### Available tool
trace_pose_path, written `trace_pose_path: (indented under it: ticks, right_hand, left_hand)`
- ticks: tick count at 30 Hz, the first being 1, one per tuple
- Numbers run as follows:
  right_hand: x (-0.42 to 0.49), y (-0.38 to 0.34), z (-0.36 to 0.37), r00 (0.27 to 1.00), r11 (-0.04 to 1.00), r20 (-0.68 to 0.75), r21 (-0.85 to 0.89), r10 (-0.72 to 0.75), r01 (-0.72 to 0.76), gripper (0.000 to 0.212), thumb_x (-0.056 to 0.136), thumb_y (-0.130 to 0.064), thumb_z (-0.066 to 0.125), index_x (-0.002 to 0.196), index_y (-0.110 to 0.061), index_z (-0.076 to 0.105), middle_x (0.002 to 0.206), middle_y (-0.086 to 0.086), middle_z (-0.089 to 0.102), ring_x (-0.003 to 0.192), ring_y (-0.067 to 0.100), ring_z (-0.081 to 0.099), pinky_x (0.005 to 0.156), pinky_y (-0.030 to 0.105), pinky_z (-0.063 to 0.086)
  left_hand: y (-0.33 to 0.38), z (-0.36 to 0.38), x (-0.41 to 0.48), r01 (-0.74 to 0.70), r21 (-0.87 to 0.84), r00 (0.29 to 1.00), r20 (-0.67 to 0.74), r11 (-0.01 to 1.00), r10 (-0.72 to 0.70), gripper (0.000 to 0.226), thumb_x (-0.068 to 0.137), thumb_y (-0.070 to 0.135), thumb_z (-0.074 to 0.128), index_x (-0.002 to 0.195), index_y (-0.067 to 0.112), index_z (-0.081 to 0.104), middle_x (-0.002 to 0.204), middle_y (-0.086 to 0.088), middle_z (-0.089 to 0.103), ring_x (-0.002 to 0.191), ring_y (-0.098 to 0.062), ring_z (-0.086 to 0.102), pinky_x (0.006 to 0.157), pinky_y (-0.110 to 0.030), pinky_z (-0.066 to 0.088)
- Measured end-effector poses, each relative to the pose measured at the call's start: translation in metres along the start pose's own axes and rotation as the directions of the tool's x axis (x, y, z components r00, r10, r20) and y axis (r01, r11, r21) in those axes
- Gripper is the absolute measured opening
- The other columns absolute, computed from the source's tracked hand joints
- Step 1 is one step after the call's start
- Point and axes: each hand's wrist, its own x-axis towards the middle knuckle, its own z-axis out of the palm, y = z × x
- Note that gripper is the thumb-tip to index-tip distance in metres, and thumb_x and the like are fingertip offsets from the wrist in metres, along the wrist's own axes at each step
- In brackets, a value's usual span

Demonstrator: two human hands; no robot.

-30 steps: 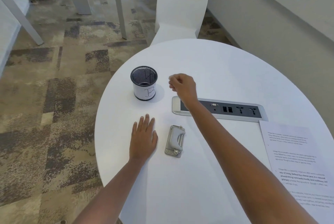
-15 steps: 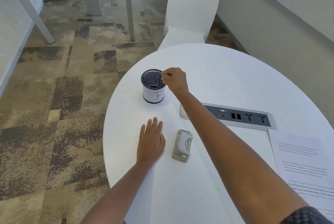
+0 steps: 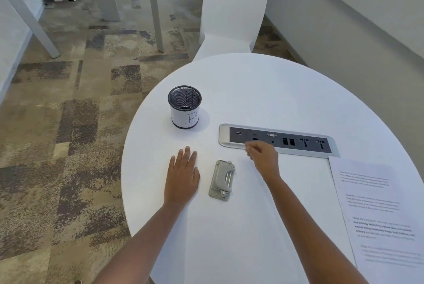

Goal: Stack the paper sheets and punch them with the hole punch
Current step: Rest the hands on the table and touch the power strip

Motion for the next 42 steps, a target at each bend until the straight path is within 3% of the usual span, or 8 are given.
trace_pose_path:
  ticks: [4, 12, 16, 19, 24, 29, 36, 42]
  right_hand:
    - [-0.024, 0.047, -0.029, 0.996, 0.993, -0.076, -0.105, 0.042, -0.05, 0.022, 0.087, 0.0, 0.049, 0.097, -0.005, 0.068, 0.104, 0.012, 0.07, 0.085, 0.016, 0.058, 0.079, 0.025, 0.043]
    - [-0.072, 0.103, -0.06, 0.971, 0.976, -0.234, -0.193, 0.049, -0.096, 0.031, 0.087, 0.007, 0.041, 0.103, -0.002, 0.066, 0.112, 0.015, 0.064, 0.101, 0.027, 0.059, 0.085, 0.026, 0.041]
    - [-0.084, 0.112, -0.06, 0.982, 0.961, -0.189, -0.271, -0.006, -0.046, 0.033, 0.086, 0.009, 0.039, 0.104, 0.001, 0.066, 0.108, 0.016, 0.063, 0.104, 0.027, 0.058, 0.082, 0.021, 0.039]
    - [-0.093, 0.113, -0.056, 0.981, 0.948, -0.182, -0.32, -0.066, 0.005, 0.035, 0.086, 0.011, 0.04, 0.11, 0.002, 0.064, 0.108, 0.017, 0.061, 0.106, 0.031, 0.054, 0.084, 0.027, 0.042]
    - [-0.095, 0.113, -0.049, 0.987, 0.86, -0.055, -0.5, -0.151, 0.104, 0.053, 0.086, 0.012, 0.035, 0.131, -0.011, 0.05, 0.119, 0.015, 0.051, 0.107, 0.03, 0.046, 0.089, 0.034, 0.044]
    - [-0.096, 0.113, -0.049, 0.98, 0.77, 0.03, -0.614, -0.199, 0.175, 0.057, 0.085, 0.011, 0.035, 0.131, -0.02, 0.05, 0.121, 0.013, 0.05, 0.104, 0.03, 0.046, 0.086, 0.035, 0.042]
    - [-0.117, 0.114, -0.039, 0.979, 0.853, -0.025, -0.495, -0.203, 0.164, 0.029, 0.089, -0.011, 0.052, 0.115, -0.014, 0.063, 0.106, 0.014, 0.058, 0.097, 0.032, 0.051, 0.081, 0.04, 0.048]
    - [-0.114, 0.11, -0.035, 0.988, 0.901, -0.079, -0.426, -0.13, 0.085, 0.02, 0.09, -0.021, 0.055, 0.103, -0.012, 0.068, 0.106, 0.008, 0.056, 0.1, 0.026, 0.051, 0.075, 0.036, 0.049]
  left_hand:
    - [0.002, 0.0, -0.005, 0.006, 0.011, 1.0, 0.018, 1.0, -0.007, 0.054, 0.084, 0.022, 0.027, 0.126, 0.003, 0.055, 0.136, -0.018, 0.052, 0.124, -0.035, 0.051, 0.102, -0.051, 0.04]
    - [0.018, 0.0, -0.031, 0.056, -0.004, 0.998, 0.014, 0.998, -0.056, 0.055, 0.084, 0.02, 0.026, 0.123, -0.001, 0.057, 0.132, -0.024, 0.054, 0.12, -0.041, 0.053, 0.099, -0.054, 0.042]
    - [0.025, 0.0, -0.043, 0.051, 0.009, 0.998, 0.028, 0.999, -0.051, 0.055, 0.084, 0.02, 0.025, 0.123, -0.002, 0.057, 0.132, -0.025, 0.054, 0.119, -0.042, 0.053, 0.098, -0.055, 0.043]
    - [0.028, 0.0, -0.05, 0.056, 0.008, 0.998, 0.038, 0.998, -0.056, 0.056, 0.084, 0.02, 0.024, 0.123, -0.002, 0.056, 0.132, -0.026, 0.053, 0.121, -0.042, 0.052, 0.099, -0.055, 0.042]
    - [0.03, 0.001, -0.057, 0.058, 0.002, 0.998, 0.032, 0.998, -0.058, 0.055, 0.084, 0.019, 0.025, 0.122, -0.003, 0.057, 0.131, -0.026, 0.054, 0.12, -0.043, 0.053, 0.099, -0.056, 0.042]
    - [0.03, 0.002, -0.057, 0.063, -0.006, 0.998, 0.02, 0.998, -0.063, 0.056, 0.083, 0.02, 0.024, 0.124, -0.002, 0.055, 0.134, -0.026, 0.052, 0.123, -0.042, 0.05, 0.101, -0.055, 0.04]
    - [0.03, 0.004, -0.058, 0.071, -0.015, 0.997, 0.025, 0.997, -0.071, 0.059, 0.083, 0.022, 0.021, 0.126, -0.002, 0.053, 0.137, -0.025, 0.048, 0.126, -0.042, 0.047, 0.105, -0.054, 0.037]
    - [0.031, 0.003, -0.059, 0.073, -0.019, 0.997, 0.026, 0.997, -0.073, 0.062, 0.082, 0.024, 0.018, 0.128, -0.001, 0.051, 0.139, -0.025, 0.046, 0.128, -0.041, 0.044, 0.107, -0.054, 0.034]
